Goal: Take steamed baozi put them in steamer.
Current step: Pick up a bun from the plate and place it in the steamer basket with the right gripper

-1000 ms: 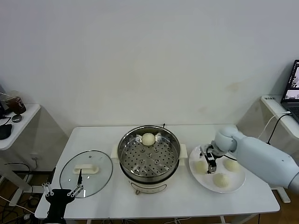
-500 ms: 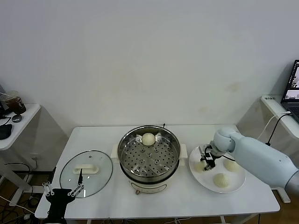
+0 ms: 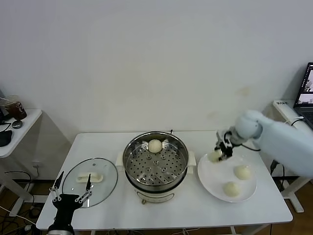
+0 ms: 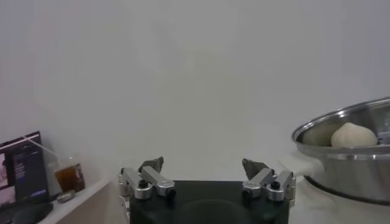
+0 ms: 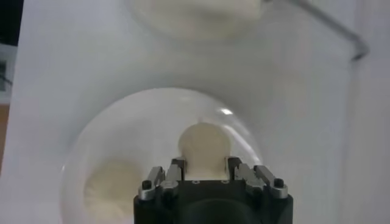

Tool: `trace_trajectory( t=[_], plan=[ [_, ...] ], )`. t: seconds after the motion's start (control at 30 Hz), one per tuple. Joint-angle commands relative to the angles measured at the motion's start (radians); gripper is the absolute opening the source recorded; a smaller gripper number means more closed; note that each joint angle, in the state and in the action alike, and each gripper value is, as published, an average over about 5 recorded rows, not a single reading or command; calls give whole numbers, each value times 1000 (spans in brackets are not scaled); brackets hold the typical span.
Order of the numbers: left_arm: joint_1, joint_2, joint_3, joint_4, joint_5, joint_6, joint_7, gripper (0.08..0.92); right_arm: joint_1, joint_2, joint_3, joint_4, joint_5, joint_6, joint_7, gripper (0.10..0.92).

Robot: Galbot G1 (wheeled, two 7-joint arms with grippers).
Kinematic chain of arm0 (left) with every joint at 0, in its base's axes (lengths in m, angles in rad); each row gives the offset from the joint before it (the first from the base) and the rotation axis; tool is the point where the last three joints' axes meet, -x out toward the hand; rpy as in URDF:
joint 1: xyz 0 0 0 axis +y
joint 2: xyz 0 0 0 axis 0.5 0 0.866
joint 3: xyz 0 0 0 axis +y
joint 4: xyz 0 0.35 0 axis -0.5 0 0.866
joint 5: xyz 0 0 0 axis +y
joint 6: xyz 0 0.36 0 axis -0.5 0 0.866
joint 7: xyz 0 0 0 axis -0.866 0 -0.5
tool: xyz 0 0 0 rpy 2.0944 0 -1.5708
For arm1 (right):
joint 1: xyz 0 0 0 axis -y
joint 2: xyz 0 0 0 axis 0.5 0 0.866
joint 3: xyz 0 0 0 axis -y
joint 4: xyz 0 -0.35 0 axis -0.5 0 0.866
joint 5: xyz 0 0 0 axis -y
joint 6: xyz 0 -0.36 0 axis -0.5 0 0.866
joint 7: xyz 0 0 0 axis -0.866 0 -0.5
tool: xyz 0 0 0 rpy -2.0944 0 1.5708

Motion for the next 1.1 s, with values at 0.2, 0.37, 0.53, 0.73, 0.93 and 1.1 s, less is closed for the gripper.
trace_trajectory(
  t=[0.2,0.37,0.53,0.73,0.93,1.1],
  plan=[
    [-25,9,3,7,0,8,-2,823,602,289,-435,224,592,-307,179,456],
    [-25,9,-1,9,1,7,-5,823,457,472,-380,150,624,-397,249,458],
    [-18,-1,-9,6,13,6,-13,823,346,585,-365,70,598,-410,274,458],
    [-8,-8,-15,-12,23,7,-15,823,240,656,-354,-29,559,-411,287,458],
    [-3,-13,-17,-23,25,7,-16,823,168,684,-337,-101,516,-410,284,458],
    [3,-15,-20,-27,26,7,-16,823,149,695,-325,-124,504,-410,293,458]
  ],
)
